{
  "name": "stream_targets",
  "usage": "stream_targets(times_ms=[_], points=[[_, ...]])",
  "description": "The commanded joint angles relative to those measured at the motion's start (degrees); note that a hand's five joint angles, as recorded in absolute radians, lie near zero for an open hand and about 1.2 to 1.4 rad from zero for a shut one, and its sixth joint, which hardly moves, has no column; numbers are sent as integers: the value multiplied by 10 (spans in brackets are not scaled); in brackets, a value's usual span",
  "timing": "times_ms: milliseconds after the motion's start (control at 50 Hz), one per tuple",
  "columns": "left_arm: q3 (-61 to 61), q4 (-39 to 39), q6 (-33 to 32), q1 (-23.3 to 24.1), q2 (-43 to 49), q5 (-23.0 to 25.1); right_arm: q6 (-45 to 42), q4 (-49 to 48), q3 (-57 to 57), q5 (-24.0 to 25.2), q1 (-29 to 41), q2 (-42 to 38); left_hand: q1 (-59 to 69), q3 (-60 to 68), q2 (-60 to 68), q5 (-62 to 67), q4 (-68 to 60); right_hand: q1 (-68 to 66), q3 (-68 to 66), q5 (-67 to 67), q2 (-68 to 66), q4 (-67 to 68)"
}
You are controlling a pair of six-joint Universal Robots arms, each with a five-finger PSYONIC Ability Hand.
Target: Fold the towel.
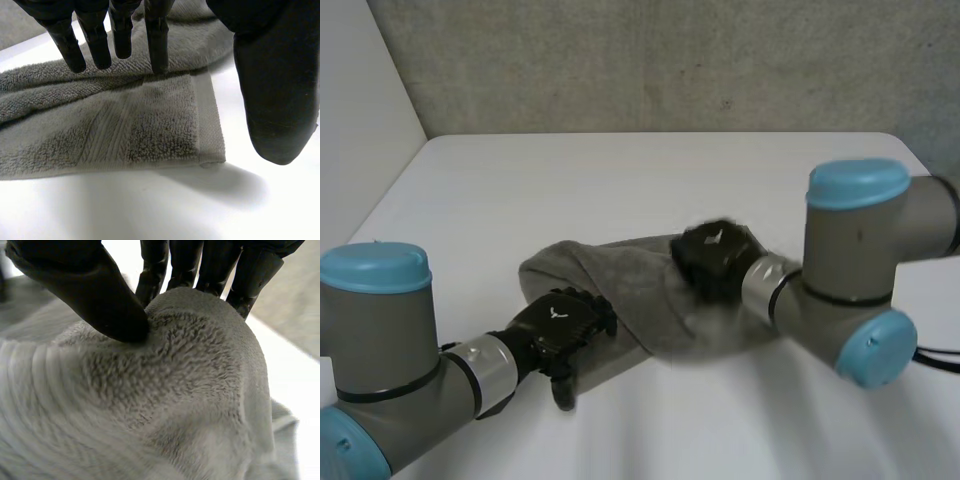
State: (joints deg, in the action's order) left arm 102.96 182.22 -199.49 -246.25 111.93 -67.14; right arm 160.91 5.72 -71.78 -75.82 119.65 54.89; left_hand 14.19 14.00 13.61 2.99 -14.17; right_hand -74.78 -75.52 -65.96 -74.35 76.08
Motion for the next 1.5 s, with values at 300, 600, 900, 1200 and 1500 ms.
stream_targets(times_ms=[300, 600, 900, 1200, 1500], points=[[-7, 38, 2, 15, 12, -1, 77, -132, 134, -223, -93, -38, -11, -9, -5, 1, 11, 450, 458, 462, 446, -463], [-15, 45, 2, 15, 51, -2, 14, -120, -78, -126, -86, 83, 103, 105, 109, 115, -103, 648, 655, 660, 643, -661], [-44, 46, 2, 15, 75, -15, -29, -62, -170, -47, -95, 101, 283, 285, 289, 295, -283, 648, 655, 660, 643, -661], [-59, 47, 12, 15, 78, -23, -29, -64, -175, -45, -94, 95, 414, 416, 420, 426, -414, 648, 655, 660, 643, -661], [-64, 46, 10, 13, 94, -24, -29, -63, -174, -45, -94, 95, 438, 440, 444, 450, -438, 648, 655, 660, 643, -661]])
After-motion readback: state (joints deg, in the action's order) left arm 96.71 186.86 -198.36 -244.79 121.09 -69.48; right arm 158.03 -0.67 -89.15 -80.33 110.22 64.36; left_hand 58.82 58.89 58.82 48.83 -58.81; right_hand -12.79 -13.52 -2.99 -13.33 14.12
